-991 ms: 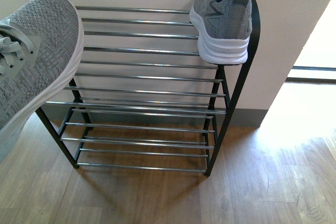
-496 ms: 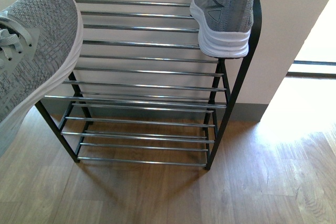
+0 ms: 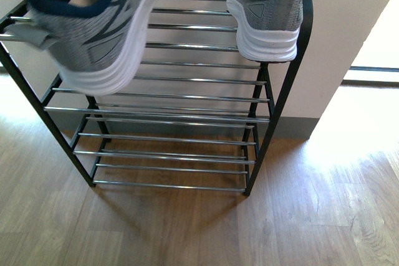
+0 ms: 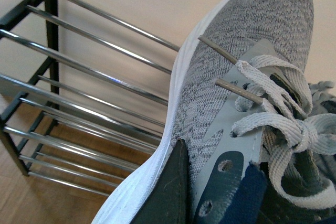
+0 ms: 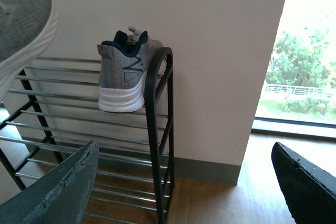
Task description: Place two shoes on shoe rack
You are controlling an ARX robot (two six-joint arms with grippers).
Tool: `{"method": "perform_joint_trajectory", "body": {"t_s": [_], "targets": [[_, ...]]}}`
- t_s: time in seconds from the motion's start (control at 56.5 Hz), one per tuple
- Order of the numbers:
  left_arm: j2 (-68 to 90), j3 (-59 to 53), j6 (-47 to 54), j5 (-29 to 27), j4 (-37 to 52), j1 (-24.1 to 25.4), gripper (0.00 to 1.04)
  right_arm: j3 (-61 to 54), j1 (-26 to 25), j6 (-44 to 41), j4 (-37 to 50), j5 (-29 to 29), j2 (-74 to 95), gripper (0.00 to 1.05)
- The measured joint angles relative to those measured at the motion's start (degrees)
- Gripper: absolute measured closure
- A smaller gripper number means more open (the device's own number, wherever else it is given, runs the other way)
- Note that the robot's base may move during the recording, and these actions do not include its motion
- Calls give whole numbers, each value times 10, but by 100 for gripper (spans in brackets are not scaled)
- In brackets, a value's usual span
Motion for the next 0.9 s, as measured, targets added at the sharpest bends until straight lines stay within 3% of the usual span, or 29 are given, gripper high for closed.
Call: {"method": "perform_joint_trajectory", "body": {"t_s": [0.372, 0.903], "targets": [[183, 222, -95, 25, -106, -19, 103, 0, 0, 0, 0, 0, 0, 9], [318, 393, -68, 29, -200, -43, 103, 0, 0, 0, 0, 0, 0, 9]]}}
